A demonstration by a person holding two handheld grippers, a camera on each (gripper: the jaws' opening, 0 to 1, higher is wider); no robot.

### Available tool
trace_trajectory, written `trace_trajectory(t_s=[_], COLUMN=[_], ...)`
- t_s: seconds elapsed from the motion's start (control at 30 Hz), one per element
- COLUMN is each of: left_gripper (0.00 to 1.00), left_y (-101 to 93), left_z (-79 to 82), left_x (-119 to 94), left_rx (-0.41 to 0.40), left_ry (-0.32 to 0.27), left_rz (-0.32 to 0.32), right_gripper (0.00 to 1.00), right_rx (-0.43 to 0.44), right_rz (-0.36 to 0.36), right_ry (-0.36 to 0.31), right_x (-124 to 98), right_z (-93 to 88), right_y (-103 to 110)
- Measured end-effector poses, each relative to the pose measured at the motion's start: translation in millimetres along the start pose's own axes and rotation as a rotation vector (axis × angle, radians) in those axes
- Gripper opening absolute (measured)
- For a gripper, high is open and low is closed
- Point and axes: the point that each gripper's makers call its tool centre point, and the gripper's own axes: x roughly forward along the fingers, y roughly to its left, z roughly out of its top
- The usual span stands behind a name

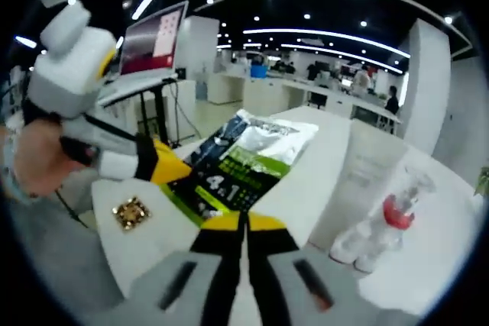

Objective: Arrange the skincare products in the storage area until every visible bottle or jar stands upright without overlapping.

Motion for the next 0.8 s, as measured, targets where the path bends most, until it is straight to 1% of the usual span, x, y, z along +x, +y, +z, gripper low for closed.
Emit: trace_trajectory(t_s=[0.17, 0.33, 0.47, 0.67, 0.73, 0.8], left_gripper=[0.00, 0.00, 0.00, 0.01, 0.01, 0.01], left_y=[-3.0, -3.9, -4.8, -7.3, -8.4, -10.7], left_z=[-8.3, -13.5, -17.9, -20.5, -18.6, -14.7], left_x=[1.9, 5.0, 6.6, 8.4, 9.8, 12.2], left_rx=[-0.007, -0.064, -0.089, -0.100, -0.106, -0.131], left_ry=[0.028, 0.050, 0.067, 0.078, 0.080, 0.077], left_rz=[-0.013, -0.035, -0.043, -0.054, -0.058, -0.068], right_gripper=[0.00, 0.00, 0.00, 0.00, 0.00, 0.00], right_rx=[0.023, 0.029, 0.042, 0.059, 0.063, 0.057], right_rz=[-0.001, -0.002, 0.002, -0.006, -0.013, -0.029], right_ry=[0.021, 0.029, 0.044, 0.064, 0.066, 0.066], right_x=[0.3, 0.5, 2.4, 3.7, 3.7, 3.8], right_z=[-7.0, -10.6, -15.5, -21.5, -21.9, -21.4], right_y=[-3.7, -4.0, -4.8, -5.8, -7.3, -11.9])
